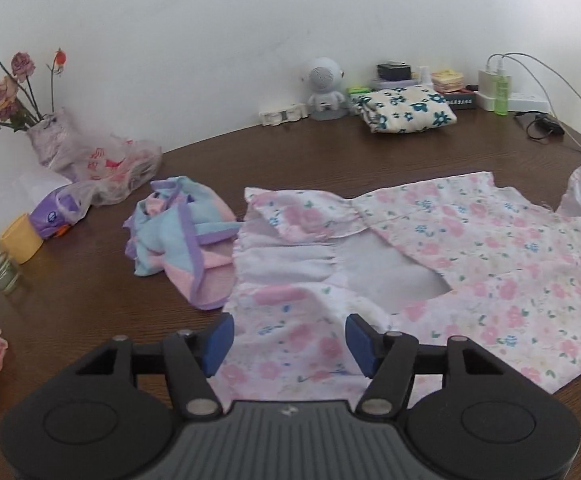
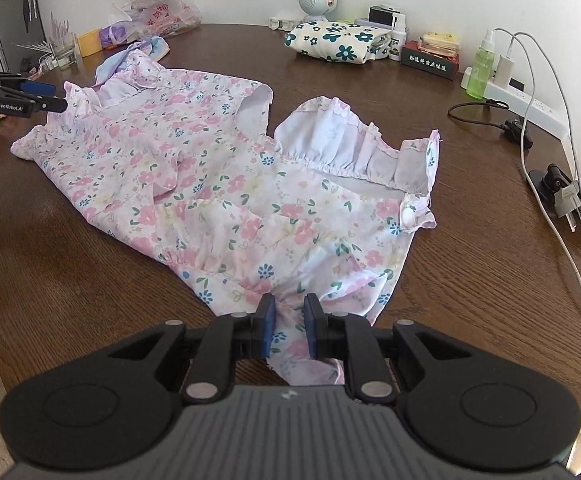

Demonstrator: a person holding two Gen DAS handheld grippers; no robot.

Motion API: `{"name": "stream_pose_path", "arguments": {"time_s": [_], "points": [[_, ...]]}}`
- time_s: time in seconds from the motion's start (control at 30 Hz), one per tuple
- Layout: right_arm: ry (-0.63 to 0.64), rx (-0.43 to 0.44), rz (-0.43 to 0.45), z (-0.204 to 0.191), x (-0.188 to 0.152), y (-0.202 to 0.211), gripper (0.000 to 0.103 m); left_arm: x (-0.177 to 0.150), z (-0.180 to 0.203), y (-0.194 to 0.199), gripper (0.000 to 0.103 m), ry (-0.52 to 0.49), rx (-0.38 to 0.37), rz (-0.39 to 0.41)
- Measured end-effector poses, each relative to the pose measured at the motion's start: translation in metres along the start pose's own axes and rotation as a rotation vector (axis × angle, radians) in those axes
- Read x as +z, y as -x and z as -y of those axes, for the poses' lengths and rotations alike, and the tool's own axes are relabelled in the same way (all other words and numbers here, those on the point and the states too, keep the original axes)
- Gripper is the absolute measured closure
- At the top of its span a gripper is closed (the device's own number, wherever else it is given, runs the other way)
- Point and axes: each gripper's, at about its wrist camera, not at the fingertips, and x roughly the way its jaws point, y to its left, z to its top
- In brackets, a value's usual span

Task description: Fold clothes

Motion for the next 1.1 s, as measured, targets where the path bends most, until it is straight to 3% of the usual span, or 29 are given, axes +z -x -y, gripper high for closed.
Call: {"name": "stream_pose_path", "arguments": {"time_s": [0.17,0.2,0.23,0.27,0.33,0.53,0.67,0.77,0.87,0.93,1.0,1.1], "points": [[-0.006,-0.002,-0.048,0.000,0.008,-0.003,0.088,-0.005,-0.027,-0.022,0.042,0.035,-0.087,-0.062],[-0.007,-0.004,-0.060,0.000,0.010,-0.004,0.088,-0.006,-0.029,-0.025,0.054,0.041,-0.108,-0.063],[-0.007,-0.006,-0.071,-0.001,0.012,-0.004,0.088,-0.008,-0.032,-0.027,0.081,0.047,-0.129,-0.064],[-0.008,-0.009,-0.083,-0.001,0.014,-0.005,0.088,-0.010,-0.034,-0.029,0.095,0.052,-0.150,-0.065],[-0.014,-0.020,-0.102,-0.003,0.017,-0.006,0.088,-0.012,-0.040,-0.027,0.103,0.070,-0.184,-0.039],[-0.021,-0.059,-0.138,-0.007,0.022,-0.009,0.088,-0.021,-0.058,-0.025,0.103,0.075,-0.152,-0.018],[-0.009,-0.086,-0.151,-0.013,0.023,-0.009,0.088,-0.028,-0.064,-0.027,0.103,0.108,-0.180,-0.028],[0.001,-0.105,-0.154,-0.016,0.024,-0.010,0.088,-0.032,-0.073,-0.020,0.091,0.183,-0.176,-0.011],[0.015,-0.121,-0.153,-0.020,0.024,-0.010,0.087,-0.034,-0.074,0.003,0.082,0.188,-0.052,0.066],[0.020,-0.125,-0.153,-0.021,0.025,-0.010,0.087,-0.033,-0.059,0.020,0.071,0.122,0.020,0.124],[0.020,-0.123,-0.154,-0.021,0.025,-0.010,0.087,-0.031,-0.044,0.037,0.067,0.056,0.090,0.182],[0.018,-0.119,-0.155,-0.020,0.026,-0.010,0.087,-0.023,-0.018,0.044,0.063,0.029,-0.092,0.202]]}}
